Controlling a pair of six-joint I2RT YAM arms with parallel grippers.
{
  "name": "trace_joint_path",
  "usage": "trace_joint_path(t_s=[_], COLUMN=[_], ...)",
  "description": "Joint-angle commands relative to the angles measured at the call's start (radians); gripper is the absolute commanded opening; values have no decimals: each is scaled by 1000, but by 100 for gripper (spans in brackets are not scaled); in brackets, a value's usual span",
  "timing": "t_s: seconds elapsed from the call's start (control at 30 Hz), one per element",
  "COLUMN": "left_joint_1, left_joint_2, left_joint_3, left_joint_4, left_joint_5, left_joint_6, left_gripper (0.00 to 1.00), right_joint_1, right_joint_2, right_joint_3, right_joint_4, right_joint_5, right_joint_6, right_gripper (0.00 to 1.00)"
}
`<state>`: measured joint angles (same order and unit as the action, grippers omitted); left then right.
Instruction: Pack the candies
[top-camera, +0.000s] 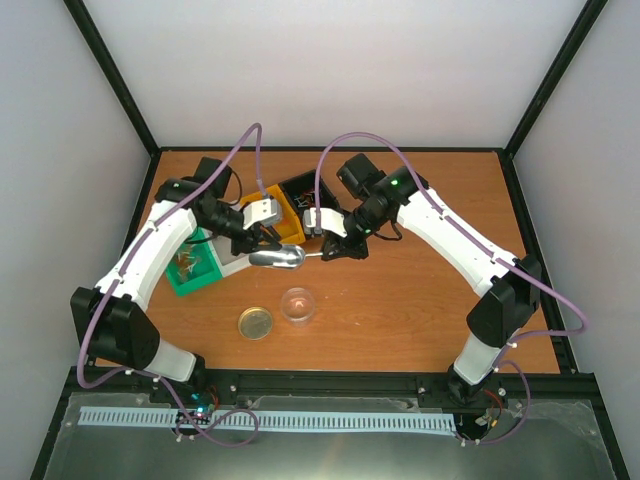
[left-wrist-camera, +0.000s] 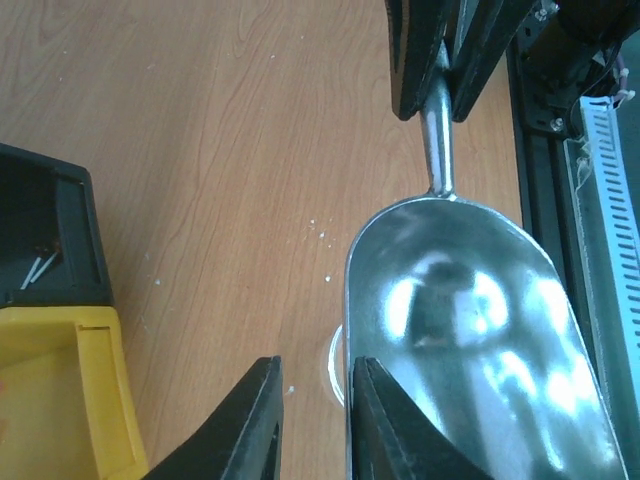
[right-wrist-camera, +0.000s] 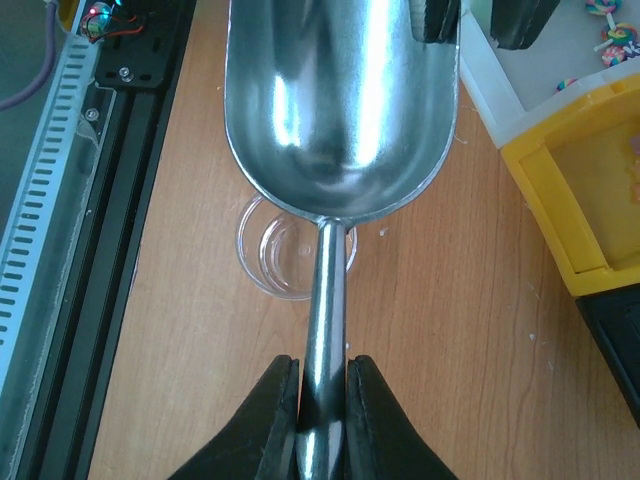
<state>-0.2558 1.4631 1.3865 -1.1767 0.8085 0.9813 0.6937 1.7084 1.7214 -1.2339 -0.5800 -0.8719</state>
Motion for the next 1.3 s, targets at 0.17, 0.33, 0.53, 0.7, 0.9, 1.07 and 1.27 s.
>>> trace_joint_path(t_s=[0.17, 0.33, 0.53, 0.7, 0.9, 1.07, 1.27], left_joint_1=[-4, 78, 95, 95, 90, 79, 78], left_joint_2=[-16, 15, -32, -40, -45, -39, -33], left_joint_3=[-28, -13, -63, -70, -75, -69, -64], left_joint_4=[13, 69, 199, 287, 300, 270, 259], left_joint_5=[98, 255, 324, 337, 372, 379, 385], left_joint_6=[-7, -136, -217, -293, -294, -275, -272], left_gripper=[1, 1, 1, 1, 1, 1, 1], right_joint_1=[-24, -126, -168, -171, -171, -168, -147], right_joint_2=[-22, -34, -44, -46, -11, 9, 16], right_joint_3=[28, 44, 9, -1, 33, 55, 66], right_joint_4=[38, 58, 128, 179, 173, 188, 172], right_joint_5=[-84, -226, -370, -477, -501, -517, -468], right_joint_6=[25, 82, 198, 247, 266, 299, 277], right_gripper=[3, 55, 80, 79, 61, 46, 42])
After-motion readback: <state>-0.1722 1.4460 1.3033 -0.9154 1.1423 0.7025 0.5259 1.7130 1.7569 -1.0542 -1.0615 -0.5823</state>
